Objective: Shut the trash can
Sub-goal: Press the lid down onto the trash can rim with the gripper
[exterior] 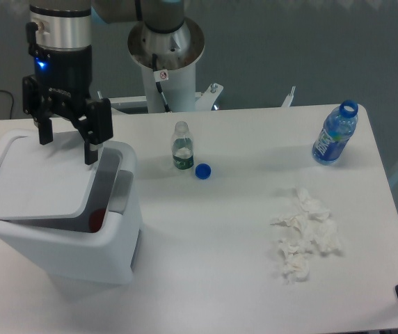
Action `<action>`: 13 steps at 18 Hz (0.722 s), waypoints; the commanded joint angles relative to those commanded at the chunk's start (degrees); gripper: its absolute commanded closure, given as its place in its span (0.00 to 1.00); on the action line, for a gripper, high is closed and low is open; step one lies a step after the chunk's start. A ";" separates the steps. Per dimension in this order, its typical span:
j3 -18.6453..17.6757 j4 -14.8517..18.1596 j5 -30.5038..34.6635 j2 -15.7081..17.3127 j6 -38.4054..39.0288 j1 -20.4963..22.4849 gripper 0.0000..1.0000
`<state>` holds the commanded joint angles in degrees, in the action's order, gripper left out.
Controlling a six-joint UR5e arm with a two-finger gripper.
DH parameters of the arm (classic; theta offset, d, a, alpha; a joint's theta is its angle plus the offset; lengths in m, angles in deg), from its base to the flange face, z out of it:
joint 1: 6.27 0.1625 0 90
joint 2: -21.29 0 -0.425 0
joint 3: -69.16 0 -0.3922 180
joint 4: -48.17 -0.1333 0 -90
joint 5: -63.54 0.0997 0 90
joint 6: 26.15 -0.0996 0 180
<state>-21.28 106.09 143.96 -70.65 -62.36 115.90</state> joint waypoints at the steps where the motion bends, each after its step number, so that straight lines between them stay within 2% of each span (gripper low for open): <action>1: -0.09 0.00 0.00 0.00 0.00 0.00 0.00; 13: 0.96 -0.44 -0.09 -1.49 0.17 5.01 0.00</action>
<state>-20.32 105.65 143.87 -72.14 -62.19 120.91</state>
